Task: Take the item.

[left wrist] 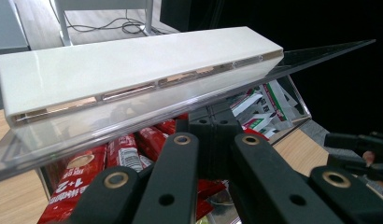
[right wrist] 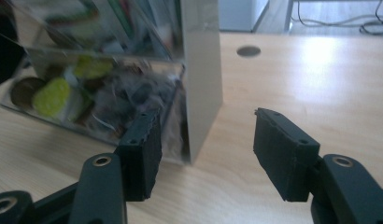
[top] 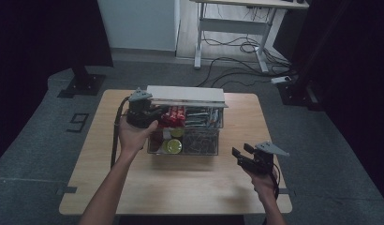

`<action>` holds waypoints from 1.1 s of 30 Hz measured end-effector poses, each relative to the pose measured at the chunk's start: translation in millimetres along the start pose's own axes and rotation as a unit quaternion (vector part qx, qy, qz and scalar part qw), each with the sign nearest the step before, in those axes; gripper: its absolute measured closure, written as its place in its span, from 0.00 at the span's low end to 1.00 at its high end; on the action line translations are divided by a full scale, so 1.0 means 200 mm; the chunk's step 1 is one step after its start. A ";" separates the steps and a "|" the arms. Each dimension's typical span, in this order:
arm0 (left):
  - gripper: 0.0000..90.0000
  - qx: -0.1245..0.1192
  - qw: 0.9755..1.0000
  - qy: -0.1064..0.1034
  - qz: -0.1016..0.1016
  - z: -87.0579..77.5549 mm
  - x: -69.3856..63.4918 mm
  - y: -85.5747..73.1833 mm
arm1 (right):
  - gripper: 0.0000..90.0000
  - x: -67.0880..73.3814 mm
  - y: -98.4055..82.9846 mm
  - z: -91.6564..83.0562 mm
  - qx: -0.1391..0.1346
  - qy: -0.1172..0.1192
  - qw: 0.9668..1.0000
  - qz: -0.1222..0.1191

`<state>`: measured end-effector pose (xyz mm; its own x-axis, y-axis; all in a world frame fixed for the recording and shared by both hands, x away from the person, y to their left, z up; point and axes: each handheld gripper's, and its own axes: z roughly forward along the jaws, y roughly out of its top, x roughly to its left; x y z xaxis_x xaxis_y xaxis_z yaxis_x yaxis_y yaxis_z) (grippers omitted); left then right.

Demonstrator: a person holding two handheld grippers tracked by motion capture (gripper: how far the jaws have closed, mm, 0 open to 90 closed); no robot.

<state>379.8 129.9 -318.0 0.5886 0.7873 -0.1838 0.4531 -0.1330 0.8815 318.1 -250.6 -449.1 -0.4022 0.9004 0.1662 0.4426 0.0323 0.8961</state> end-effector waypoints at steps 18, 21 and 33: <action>1.00 0.000 1.000 -0.001 -0.001 0.01 -0.01 0.02 | 0.49 0.10 0.24 0.00 -0.028 0.016 0.999 -0.027; 1.00 0.000 1.000 0.000 0.000 0.00 -0.01 0.03 | 0.50 0.11 0.26 0.00 -0.032 0.018 0.999 -0.028; 1.00 -0.002 1.000 -0.002 0.000 0.00 -0.01 0.03 | 0.53 0.17 0.34 0.04 -0.039 0.020 0.998 -0.039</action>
<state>380.7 127.5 -312.5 0.5905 0.7854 -0.1856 0.4513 -0.1307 0.8828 340.3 -214.0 -385.7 -0.4662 0.8779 0.1096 0.3453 0.0665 0.9361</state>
